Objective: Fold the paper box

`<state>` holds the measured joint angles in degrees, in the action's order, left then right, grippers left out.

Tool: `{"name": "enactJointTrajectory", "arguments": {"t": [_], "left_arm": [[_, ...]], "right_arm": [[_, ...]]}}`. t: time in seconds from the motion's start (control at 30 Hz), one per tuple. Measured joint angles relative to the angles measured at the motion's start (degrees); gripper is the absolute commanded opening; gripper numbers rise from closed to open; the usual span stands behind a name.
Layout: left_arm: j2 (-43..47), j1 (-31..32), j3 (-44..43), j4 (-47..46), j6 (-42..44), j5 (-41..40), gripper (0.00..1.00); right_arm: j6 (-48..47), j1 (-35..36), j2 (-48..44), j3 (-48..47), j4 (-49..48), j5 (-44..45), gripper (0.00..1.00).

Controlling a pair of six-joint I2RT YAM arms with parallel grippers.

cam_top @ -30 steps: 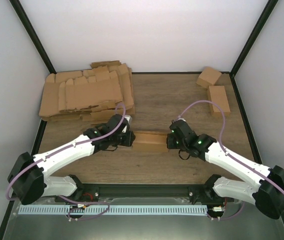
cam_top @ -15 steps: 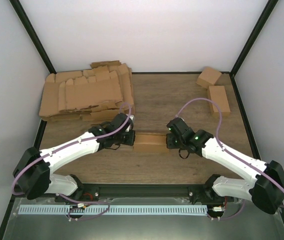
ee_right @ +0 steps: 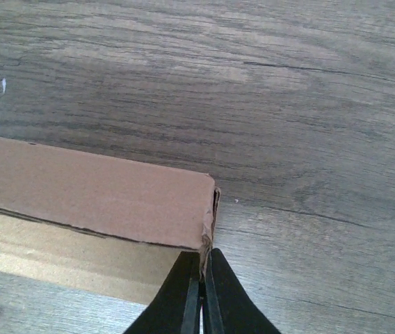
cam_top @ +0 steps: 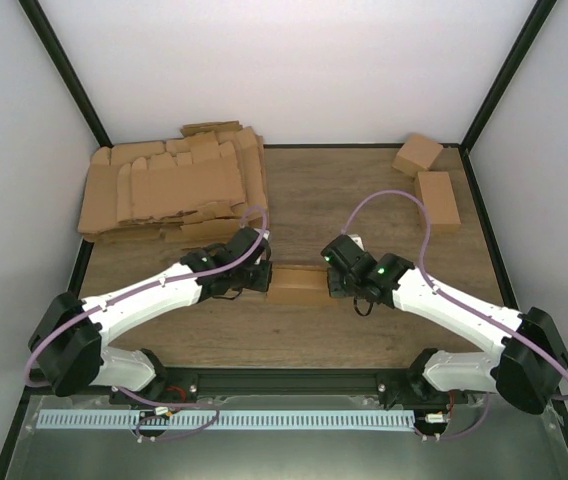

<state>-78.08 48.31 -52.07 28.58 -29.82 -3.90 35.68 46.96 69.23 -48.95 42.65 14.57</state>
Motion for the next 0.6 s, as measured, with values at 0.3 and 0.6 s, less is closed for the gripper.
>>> {"name": "enactJointTrajectory", "arguments": {"t": [0.3, 0.6], "left_arm": [[-0.22, 0.44, -0.11, -0.02, -0.2, -0.7, 0.04], [-0.24, 0.83, -0.11, 0.0, -0.26, -1.16, 0.04]], "right_arm": [[0.85, 0.22, 0.28, -0.17, 0.39, 0.87, 0.01], [2.99, 0.24, 0.2, 0.11, 0.0, 0.83, 0.01]]}}
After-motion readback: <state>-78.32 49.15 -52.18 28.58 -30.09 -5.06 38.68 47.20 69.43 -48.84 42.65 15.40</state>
